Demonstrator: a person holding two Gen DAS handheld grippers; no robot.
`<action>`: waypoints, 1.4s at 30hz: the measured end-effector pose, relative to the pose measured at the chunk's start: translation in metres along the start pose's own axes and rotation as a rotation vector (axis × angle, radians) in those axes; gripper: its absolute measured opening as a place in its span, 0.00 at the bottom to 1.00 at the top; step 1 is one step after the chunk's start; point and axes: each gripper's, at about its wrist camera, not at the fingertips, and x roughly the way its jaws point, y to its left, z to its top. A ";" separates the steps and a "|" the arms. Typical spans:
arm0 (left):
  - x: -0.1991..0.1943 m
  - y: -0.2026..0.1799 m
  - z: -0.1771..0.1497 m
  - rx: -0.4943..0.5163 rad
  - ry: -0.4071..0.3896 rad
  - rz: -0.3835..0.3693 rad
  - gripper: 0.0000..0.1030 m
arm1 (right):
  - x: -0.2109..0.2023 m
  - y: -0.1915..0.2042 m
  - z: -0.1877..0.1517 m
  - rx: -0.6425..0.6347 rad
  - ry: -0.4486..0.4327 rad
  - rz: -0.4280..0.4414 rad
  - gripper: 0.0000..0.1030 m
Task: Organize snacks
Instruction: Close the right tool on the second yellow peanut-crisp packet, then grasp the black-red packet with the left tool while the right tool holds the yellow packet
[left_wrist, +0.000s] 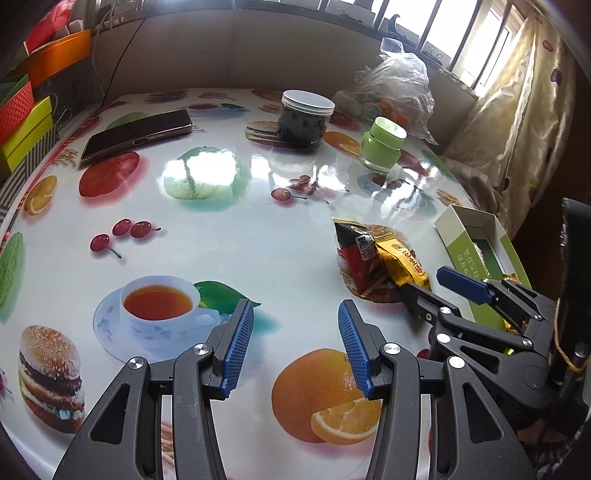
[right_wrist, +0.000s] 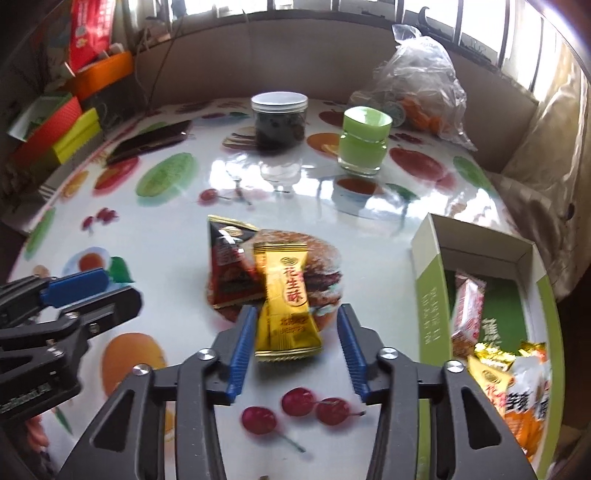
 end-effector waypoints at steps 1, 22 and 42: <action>0.000 0.000 0.000 0.000 0.000 0.000 0.48 | 0.002 -0.001 0.001 -0.001 0.002 -0.002 0.44; 0.016 -0.019 0.020 0.036 0.020 -0.028 0.48 | -0.007 -0.006 -0.018 0.121 0.026 0.061 0.32; 0.050 -0.034 0.029 0.080 0.058 0.022 0.48 | -0.019 -0.019 -0.036 0.192 0.018 0.060 0.32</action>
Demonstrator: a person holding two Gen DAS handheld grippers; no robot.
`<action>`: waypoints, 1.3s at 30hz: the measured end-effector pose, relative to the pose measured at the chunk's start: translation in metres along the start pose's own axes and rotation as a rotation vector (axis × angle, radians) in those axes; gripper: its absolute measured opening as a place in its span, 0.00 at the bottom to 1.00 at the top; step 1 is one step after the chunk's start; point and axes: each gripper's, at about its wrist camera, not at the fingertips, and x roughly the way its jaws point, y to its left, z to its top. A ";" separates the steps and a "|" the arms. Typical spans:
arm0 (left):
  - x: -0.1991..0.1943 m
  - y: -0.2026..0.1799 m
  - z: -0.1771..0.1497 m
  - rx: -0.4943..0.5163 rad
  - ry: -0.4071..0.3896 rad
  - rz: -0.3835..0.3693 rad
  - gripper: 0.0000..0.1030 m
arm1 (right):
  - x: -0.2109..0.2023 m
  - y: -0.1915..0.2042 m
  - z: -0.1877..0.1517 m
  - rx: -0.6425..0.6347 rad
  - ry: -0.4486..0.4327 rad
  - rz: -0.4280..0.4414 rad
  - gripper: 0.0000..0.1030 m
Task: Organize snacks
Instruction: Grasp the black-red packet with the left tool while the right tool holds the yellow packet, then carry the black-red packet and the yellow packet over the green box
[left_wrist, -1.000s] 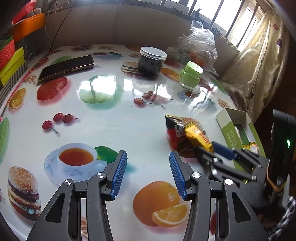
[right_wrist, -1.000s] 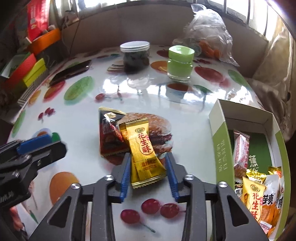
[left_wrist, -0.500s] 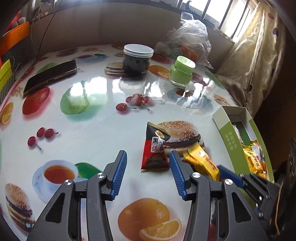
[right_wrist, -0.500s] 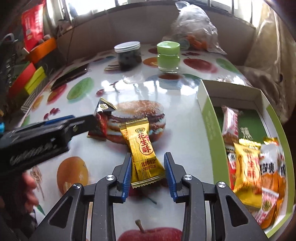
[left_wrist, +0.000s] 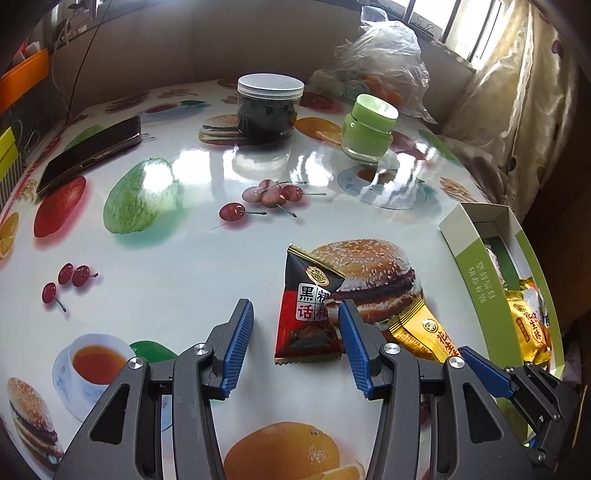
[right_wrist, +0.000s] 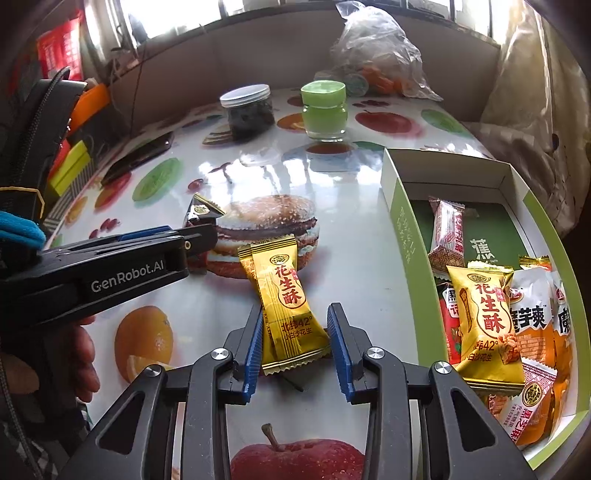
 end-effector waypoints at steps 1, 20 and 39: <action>0.000 0.000 0.000 0.003 -0.002 0.003 0.48 | 0.000 0.000 0.000 0.002 0.000 0.001 0.32; -0.004 -0.001 -0.006 0.019 -0.008 0.042 0.25 | -0.003 -0.002 -0.001 0.007 -0.006 0.000 0.31; -0.045 -0.010 -0.021 0.029 -0.063 0.012 0.25 | -0.036 -0.001 -0.013 0.015 -0.070 -0.007 0.31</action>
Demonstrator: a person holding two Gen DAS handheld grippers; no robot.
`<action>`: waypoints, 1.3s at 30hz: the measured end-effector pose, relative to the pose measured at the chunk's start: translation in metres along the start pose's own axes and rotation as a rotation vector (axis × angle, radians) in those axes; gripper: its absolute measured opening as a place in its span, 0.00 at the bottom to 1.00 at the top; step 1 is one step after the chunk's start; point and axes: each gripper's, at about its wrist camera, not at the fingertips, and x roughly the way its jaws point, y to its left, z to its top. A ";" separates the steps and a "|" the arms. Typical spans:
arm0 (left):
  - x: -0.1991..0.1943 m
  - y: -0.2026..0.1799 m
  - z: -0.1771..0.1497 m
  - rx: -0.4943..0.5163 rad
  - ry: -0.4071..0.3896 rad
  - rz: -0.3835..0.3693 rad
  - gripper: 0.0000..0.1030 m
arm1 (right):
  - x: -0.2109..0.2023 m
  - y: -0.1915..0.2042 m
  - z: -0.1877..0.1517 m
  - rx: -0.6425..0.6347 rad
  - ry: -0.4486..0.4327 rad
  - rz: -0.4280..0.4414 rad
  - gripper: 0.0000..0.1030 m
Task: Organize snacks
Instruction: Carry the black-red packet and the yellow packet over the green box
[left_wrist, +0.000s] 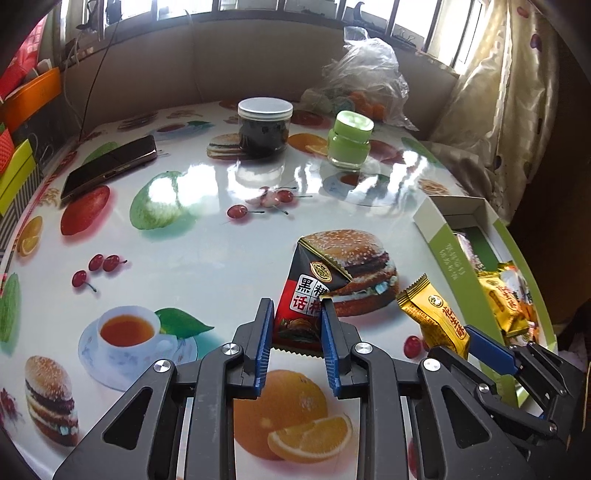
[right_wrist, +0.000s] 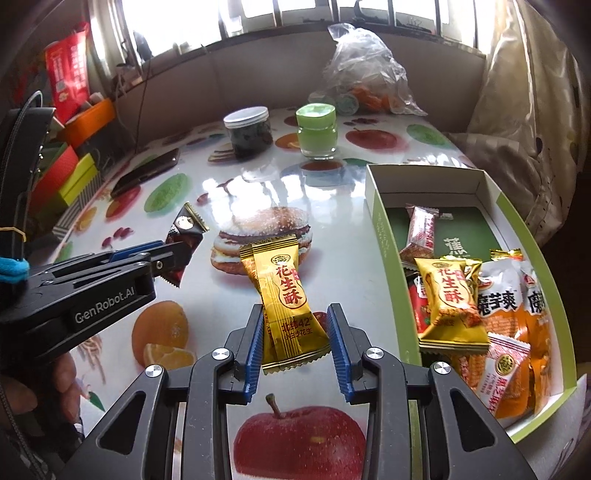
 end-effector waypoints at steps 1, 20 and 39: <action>-0.003 -0.001 -0.001 0.001 -0.005 -0.005 0.25 | -0.002 0.000 -0.001 0.001 -0.003 -0.001 0.31; -0.044 -0.031 -0.009 0.060 -0.074 -0.084 0.25 | -0.045 -0.019 -0.012 0.052 -0.083 -0.030 0.31; -0.039 -0.095 -0.003 0.155 -0.059 -0.168 0.25 | -0.070 -0.077 -0.031 0.172 -0.109 -0.112 0.31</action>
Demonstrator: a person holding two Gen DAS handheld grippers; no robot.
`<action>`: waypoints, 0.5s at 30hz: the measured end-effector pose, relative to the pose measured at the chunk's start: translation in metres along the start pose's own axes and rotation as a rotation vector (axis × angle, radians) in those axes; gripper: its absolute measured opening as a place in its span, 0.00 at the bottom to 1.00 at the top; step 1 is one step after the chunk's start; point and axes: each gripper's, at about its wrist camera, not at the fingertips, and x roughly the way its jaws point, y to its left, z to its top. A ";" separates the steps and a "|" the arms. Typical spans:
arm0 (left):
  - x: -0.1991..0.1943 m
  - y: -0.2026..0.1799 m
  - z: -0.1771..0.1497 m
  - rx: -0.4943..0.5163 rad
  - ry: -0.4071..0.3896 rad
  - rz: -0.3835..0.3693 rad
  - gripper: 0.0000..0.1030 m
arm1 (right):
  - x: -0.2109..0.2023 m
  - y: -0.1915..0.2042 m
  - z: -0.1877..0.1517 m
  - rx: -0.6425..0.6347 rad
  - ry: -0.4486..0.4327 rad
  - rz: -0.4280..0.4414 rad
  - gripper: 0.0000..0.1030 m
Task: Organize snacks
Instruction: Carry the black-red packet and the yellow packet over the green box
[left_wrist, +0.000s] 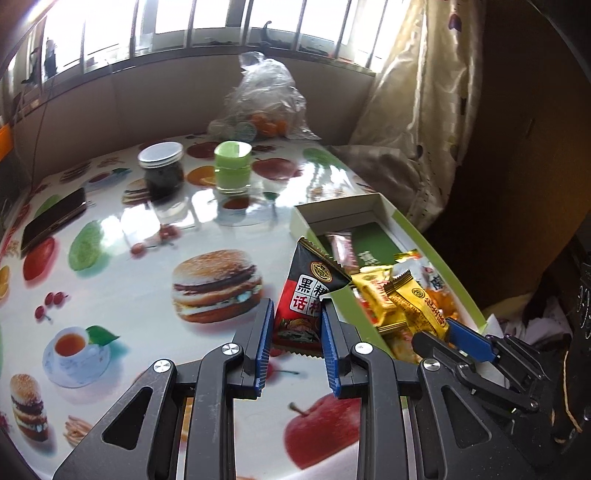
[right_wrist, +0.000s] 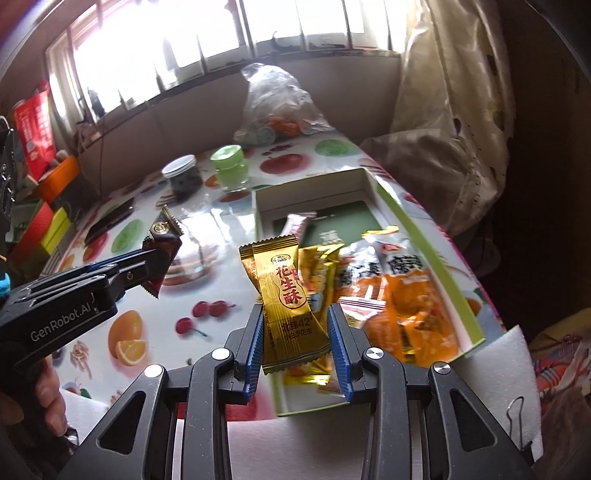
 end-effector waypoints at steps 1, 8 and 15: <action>0.001 -0.002 0.001 0.003 0.001 -0.004 0.25 | 0.000 -0.004 0.000 0.007 0.000 -0.004 0.31; 0.014 -0.022 0.008 0.028 0.012 -0.029 0.25 | -0.004 -0.025 -0.001 0.044 -0.005 -0.041 0.31; 0.027 -0.033 0.015 0.035 0.033 -0.061 0.25 | -0.005 -0.041 -0.004 0.064 -0.009 -0.079 0.31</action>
